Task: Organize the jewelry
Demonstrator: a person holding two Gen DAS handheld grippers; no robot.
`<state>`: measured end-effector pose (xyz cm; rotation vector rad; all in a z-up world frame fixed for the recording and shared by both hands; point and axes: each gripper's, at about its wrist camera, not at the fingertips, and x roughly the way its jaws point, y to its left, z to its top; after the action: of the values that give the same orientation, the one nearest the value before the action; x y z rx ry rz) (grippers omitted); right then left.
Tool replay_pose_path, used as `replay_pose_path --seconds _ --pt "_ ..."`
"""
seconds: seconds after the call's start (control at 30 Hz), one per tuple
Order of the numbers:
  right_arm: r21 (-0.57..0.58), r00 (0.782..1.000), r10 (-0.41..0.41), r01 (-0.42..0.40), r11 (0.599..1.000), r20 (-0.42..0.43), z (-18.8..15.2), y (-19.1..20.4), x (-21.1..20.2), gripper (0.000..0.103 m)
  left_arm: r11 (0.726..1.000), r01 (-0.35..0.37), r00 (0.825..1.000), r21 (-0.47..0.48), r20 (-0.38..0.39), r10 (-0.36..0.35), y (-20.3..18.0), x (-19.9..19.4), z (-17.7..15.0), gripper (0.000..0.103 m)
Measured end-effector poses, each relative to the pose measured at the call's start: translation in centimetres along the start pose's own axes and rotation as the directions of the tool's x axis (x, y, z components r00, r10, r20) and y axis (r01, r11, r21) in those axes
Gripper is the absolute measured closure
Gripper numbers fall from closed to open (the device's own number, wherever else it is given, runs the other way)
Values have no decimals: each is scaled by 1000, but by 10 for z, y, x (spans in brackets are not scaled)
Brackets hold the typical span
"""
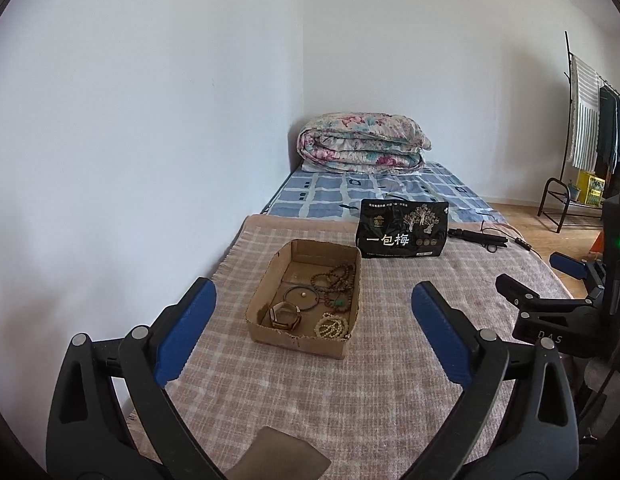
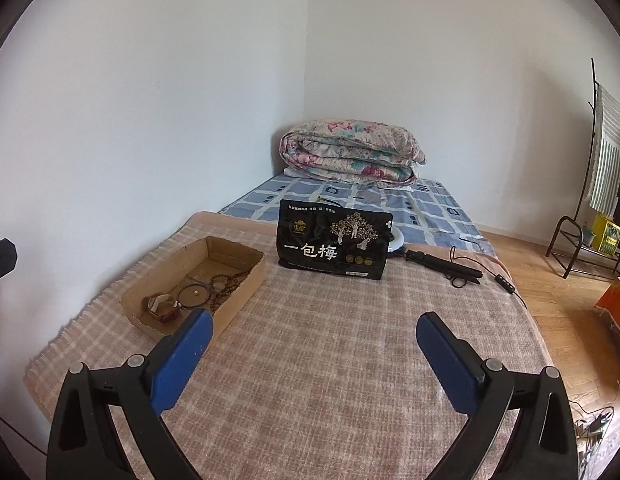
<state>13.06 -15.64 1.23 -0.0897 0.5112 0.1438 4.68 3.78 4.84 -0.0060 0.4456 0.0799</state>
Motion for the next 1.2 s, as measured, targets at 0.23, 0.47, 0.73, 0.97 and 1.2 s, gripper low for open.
replay_pose_path --seconds 0.23,0.47,0.73,0.97,1.2 --pt "20 999 -2 2 1000 -41 -4 -5 11 0 999 -24 1000 -21 6 25 4 -7 -5 0" --pt "72 999 8 -4 997 -53 -7 -15 13 0 999 -36 999 -27 -6 36 5 -5 -9 0" --pt "64 999 8 -5 998 -51 -7 -16 14 0 999 -40 999 -18 -4 40 2 -7 -10 0" --pt "64 999 9 -6 998 -51 -7 -16 14 0 999 -39 999 -15 0 39 0 -8 -10 0" --pt "63 999 9 -6 998 -50 -7 -16 14 0 999 -38 999 -14 0 38 0 -9 -9 0"
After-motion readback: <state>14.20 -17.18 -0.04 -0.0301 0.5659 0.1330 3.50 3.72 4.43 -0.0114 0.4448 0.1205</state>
